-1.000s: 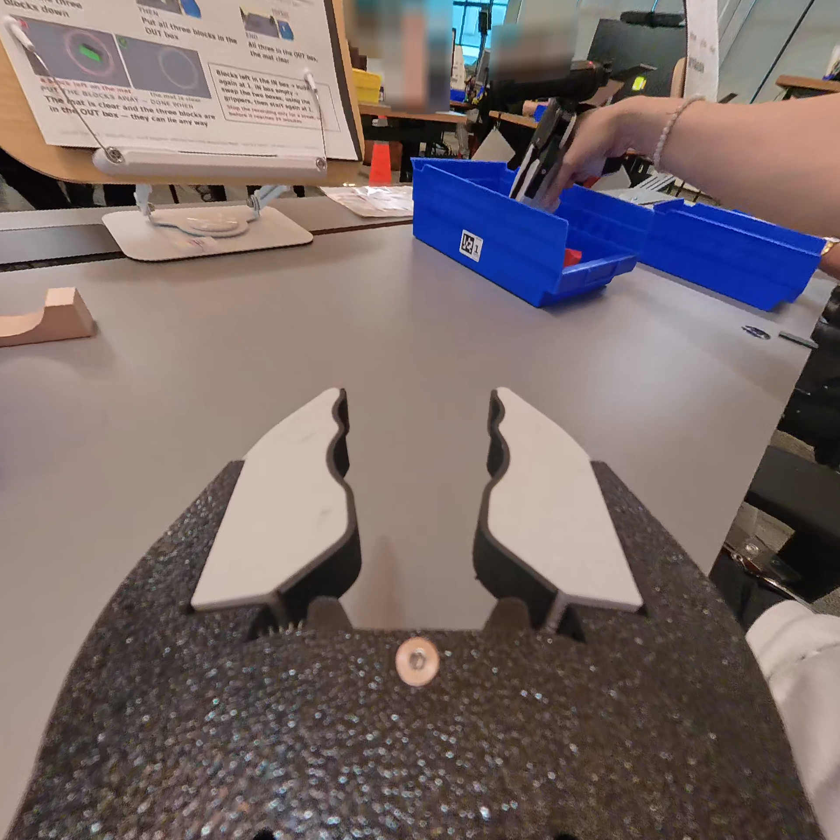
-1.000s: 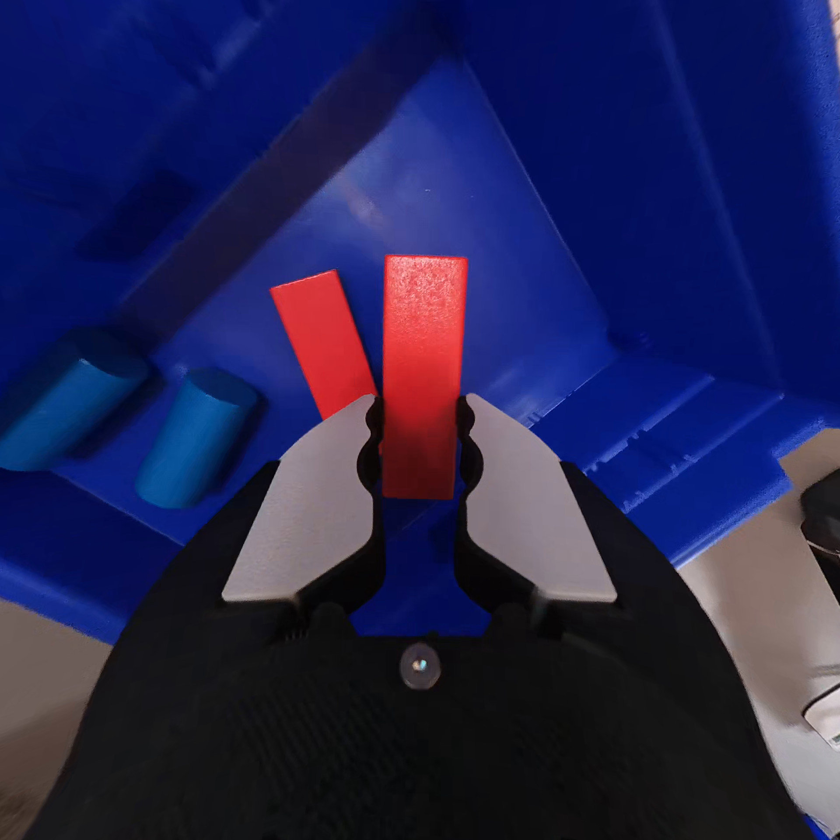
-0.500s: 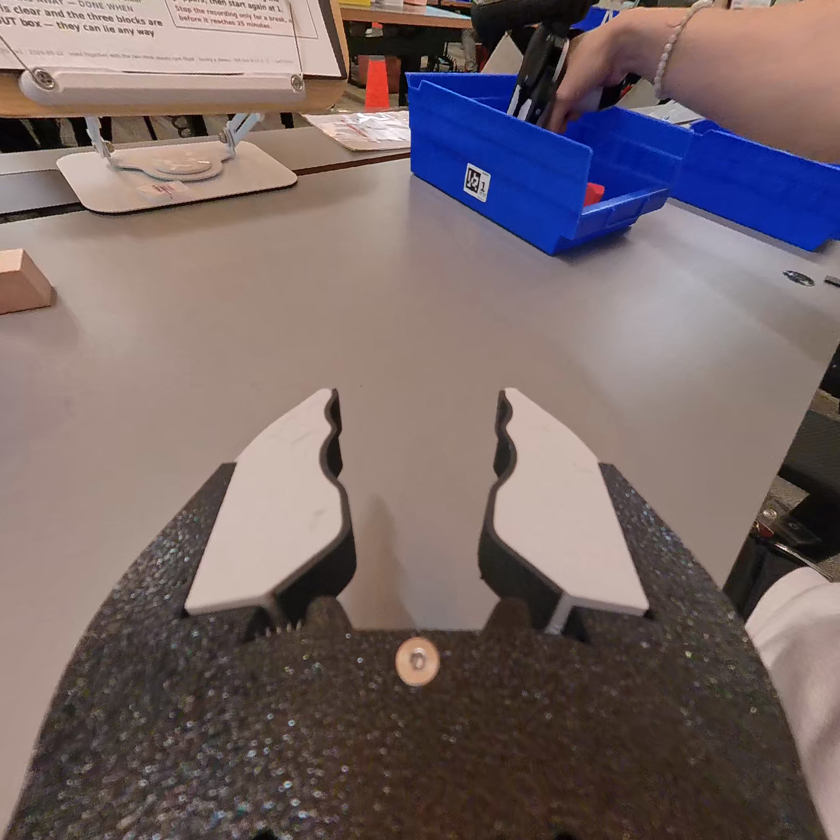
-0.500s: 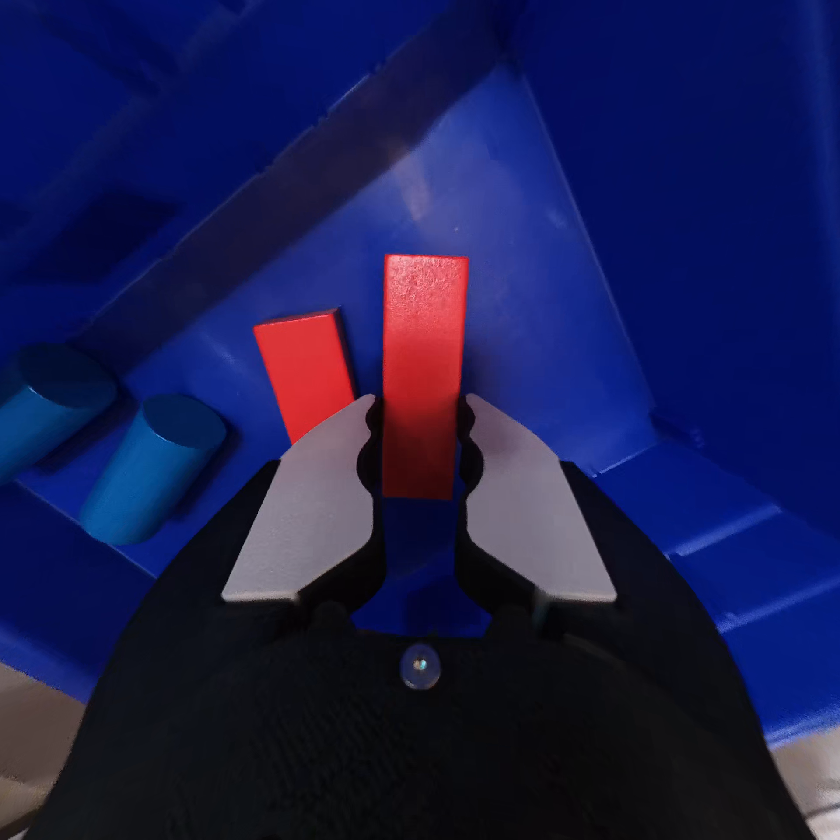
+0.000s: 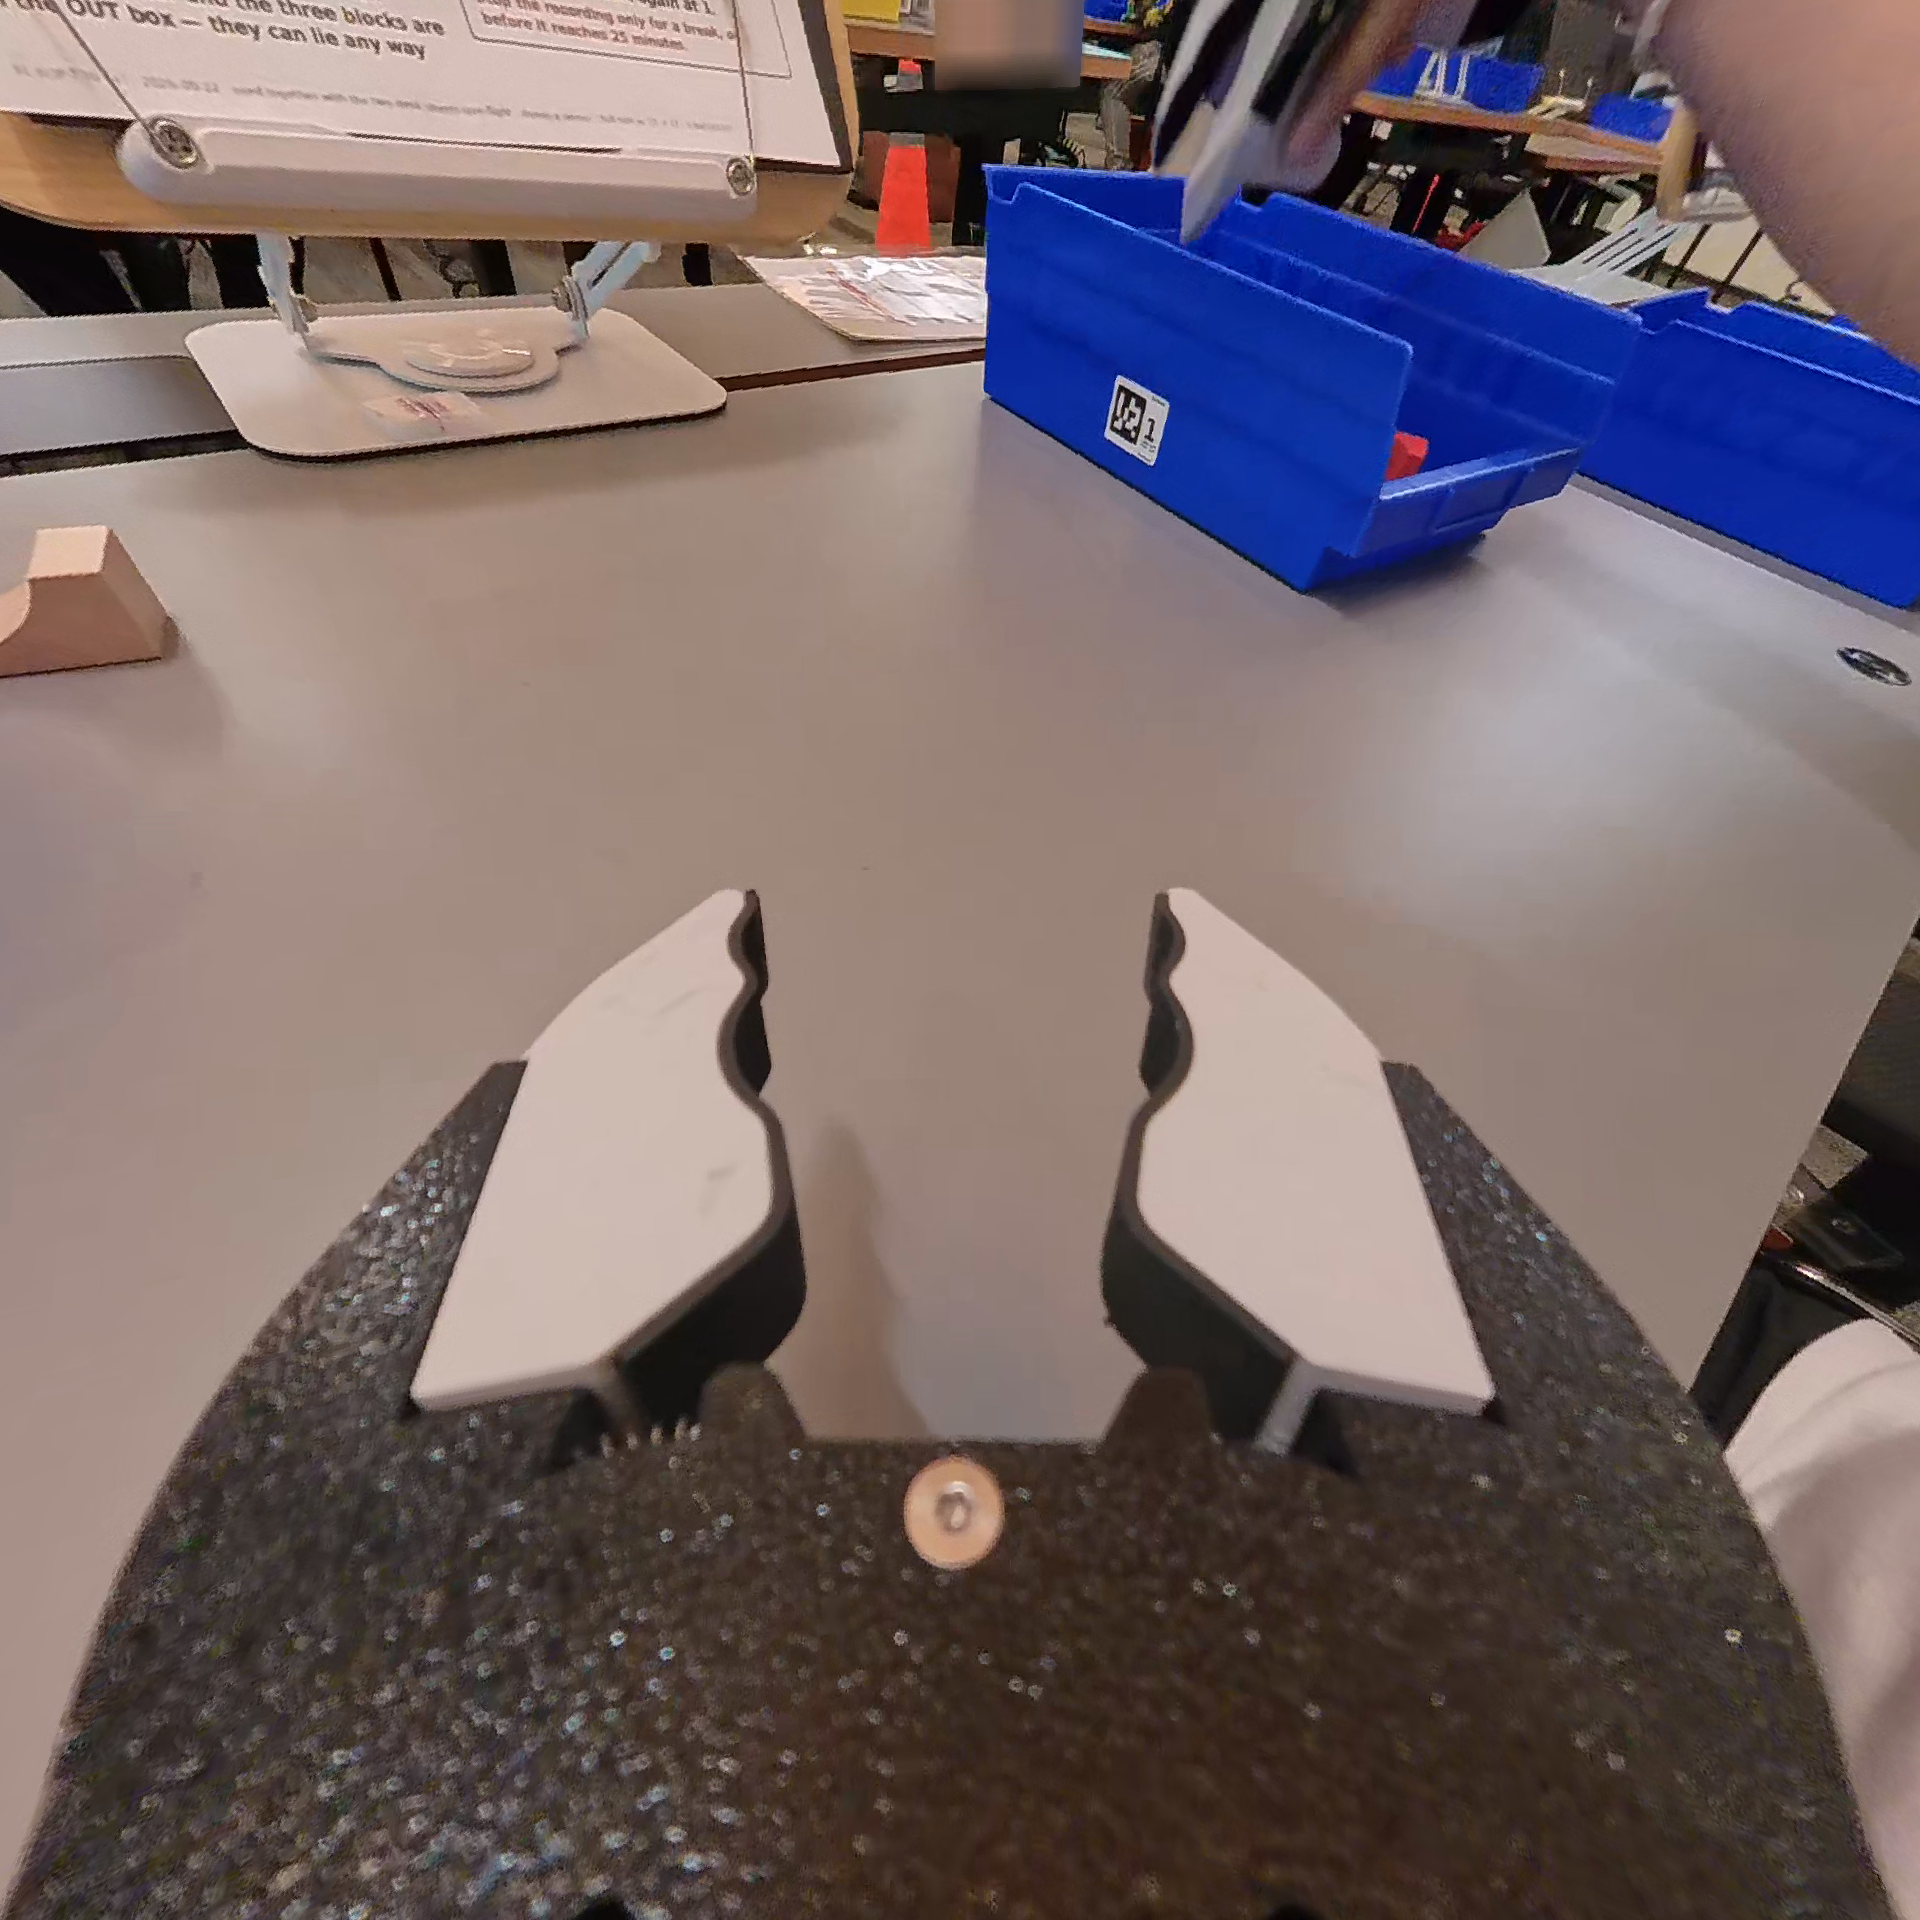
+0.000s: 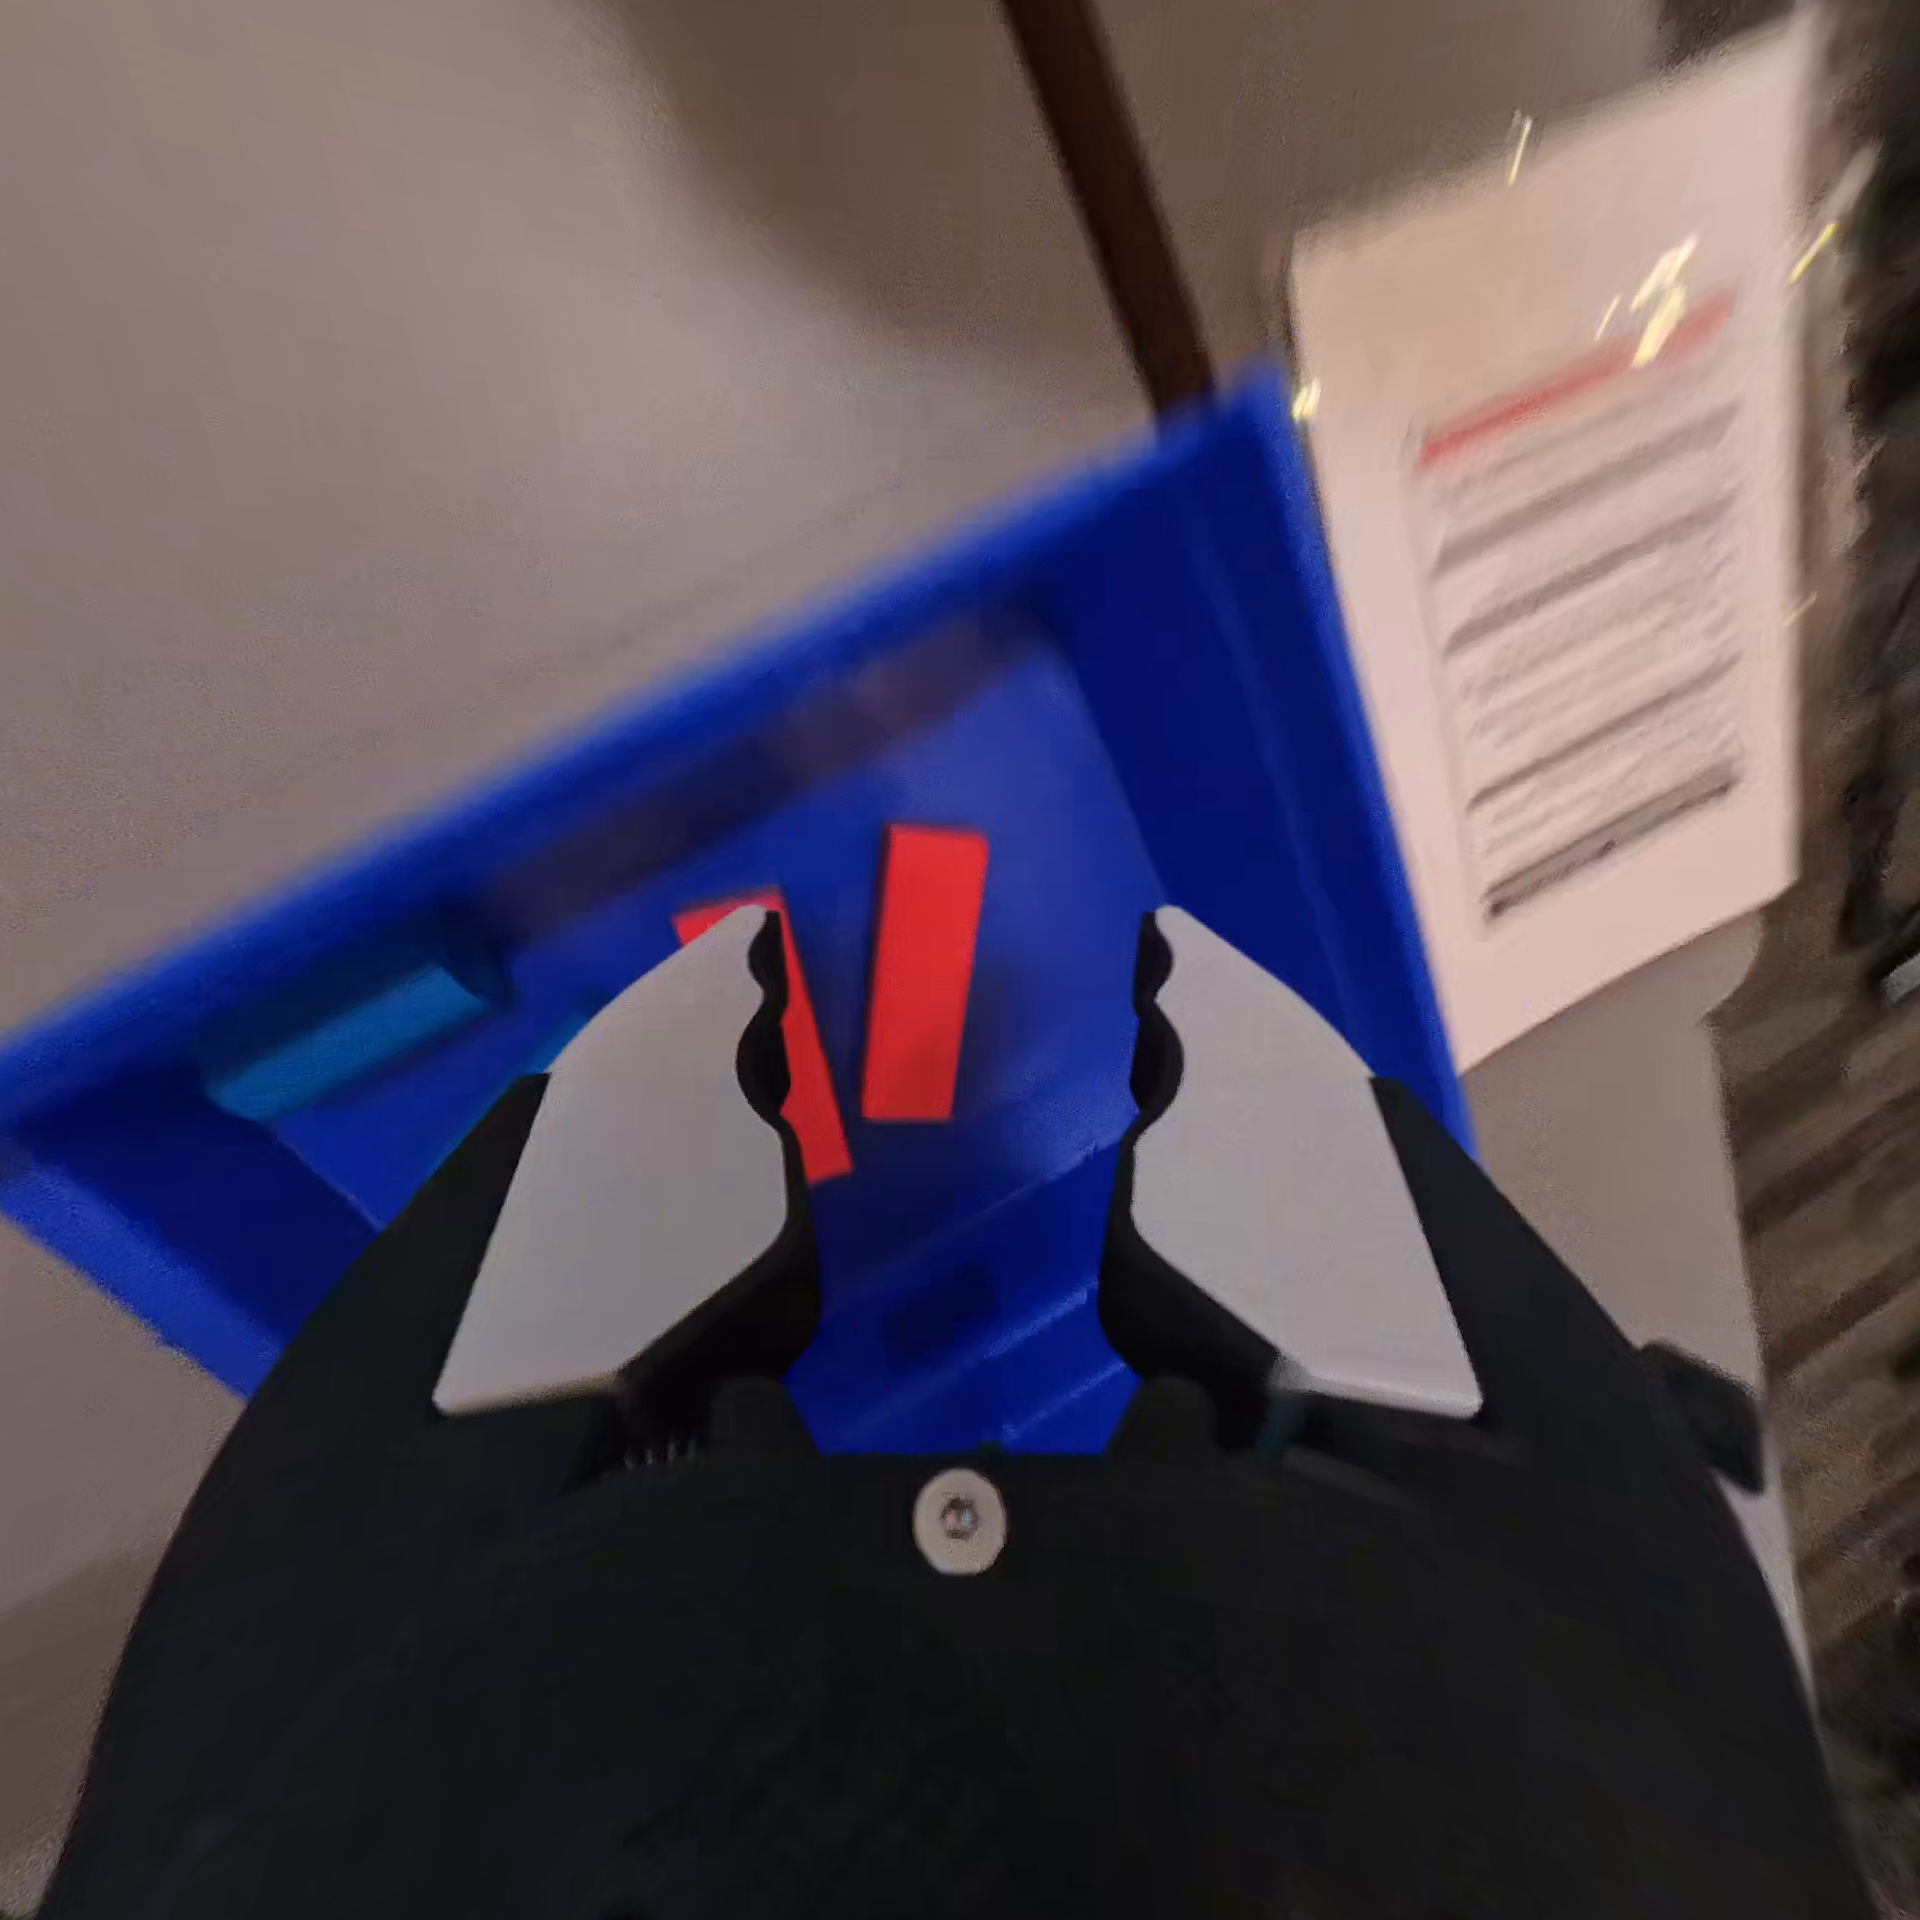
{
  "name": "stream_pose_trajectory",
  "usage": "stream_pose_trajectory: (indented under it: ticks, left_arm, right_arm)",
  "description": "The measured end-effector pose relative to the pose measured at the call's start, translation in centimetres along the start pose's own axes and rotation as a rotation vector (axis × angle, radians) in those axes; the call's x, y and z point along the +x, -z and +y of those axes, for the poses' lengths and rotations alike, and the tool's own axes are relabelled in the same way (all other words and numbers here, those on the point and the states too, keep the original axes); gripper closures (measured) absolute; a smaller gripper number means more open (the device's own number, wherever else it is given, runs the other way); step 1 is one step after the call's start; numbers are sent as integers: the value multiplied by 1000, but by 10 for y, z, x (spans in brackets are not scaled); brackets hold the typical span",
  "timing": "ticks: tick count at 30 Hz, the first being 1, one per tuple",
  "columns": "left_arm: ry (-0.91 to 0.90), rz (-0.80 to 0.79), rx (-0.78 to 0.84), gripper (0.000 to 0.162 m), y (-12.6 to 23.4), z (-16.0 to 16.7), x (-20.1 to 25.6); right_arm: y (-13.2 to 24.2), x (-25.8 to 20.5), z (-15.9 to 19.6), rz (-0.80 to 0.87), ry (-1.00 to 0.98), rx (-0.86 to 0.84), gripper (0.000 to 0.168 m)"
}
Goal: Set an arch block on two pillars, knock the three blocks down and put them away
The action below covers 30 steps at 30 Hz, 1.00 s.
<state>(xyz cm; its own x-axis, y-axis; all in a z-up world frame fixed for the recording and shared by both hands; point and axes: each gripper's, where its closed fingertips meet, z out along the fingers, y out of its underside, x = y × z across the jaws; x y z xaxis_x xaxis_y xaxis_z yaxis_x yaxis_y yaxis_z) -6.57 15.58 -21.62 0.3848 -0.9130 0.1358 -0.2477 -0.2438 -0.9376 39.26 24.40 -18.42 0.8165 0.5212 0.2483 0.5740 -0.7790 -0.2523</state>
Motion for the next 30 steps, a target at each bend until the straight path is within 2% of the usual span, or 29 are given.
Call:
stream_pose_trajectory:
  ticks: [4, 7, 13, 17, 19, 23, 28, 30]
  left_arm:
    - [13, 13, 23, 92, -1, -4, -3]
    - [22, 34, 46, 92, -3, -9, -1]
    - [6, 71, 65, 92, -3, -17, 7]
    - [11, 89, 76, 92, 3, -18, 10]
    - [12, 89, 84, 92, 7, -18, 10]
    - [22, 82, 96, 92, 16, -16, 5]
    - [44, 79, 107, 93, 24, -12, -3]
    - [59, 80, 117, 93, 26, -12, -6]
  right_arm:
    - [50, -59, -96, -54, 176, 251, 93]
    - [57, -106, -162, -132, 222, 373, 91]
    - [6, -204, -270, -285, 263, 448, 95]
    - [-43, -247, -324, -272, 331, 451, 97]
    - [-63, -254, -347, -253, 326, 458, 99]
    - [-103, -265, -369, -282, 310, 401, 99]
    - [-127, -274, -389, -319, 208, 406, 104]
    - [-137, -269, -391, -280, 192, 388, 106]
